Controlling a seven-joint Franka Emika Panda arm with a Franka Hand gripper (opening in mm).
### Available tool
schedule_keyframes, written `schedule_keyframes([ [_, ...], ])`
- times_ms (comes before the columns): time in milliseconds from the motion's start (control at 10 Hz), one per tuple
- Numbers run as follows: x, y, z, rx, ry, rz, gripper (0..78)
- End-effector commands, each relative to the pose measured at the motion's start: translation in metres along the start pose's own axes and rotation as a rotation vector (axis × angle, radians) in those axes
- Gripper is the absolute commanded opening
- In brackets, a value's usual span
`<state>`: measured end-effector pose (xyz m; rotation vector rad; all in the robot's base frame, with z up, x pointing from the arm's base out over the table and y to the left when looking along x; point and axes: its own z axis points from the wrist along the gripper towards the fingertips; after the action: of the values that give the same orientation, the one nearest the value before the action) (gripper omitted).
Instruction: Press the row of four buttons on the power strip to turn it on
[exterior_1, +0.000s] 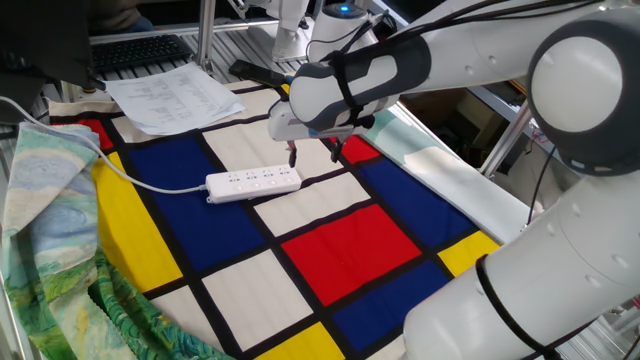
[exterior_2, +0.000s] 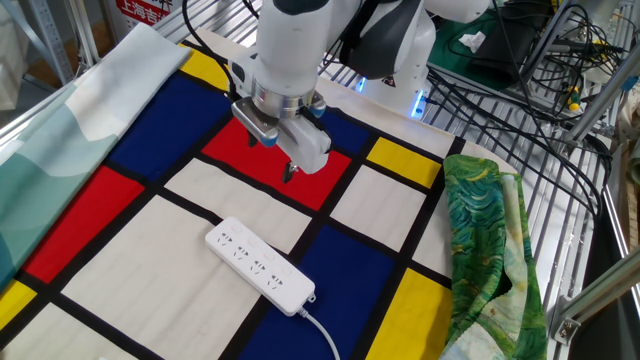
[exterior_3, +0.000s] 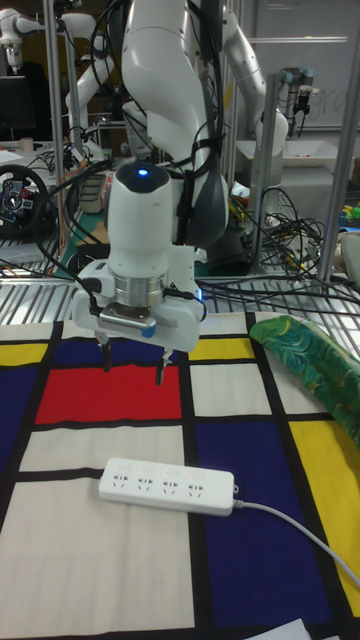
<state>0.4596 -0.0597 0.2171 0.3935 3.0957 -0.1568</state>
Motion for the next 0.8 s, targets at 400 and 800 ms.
schedule_keyframes([
  [400, -0.0001, -0.0016, -0.0027, -0.029, 0.009, -0.076, 77.4],
  [800, 0.0001, -0.0021, -0.0033, -0.037, 0.013, -0.076, 77.4],
])
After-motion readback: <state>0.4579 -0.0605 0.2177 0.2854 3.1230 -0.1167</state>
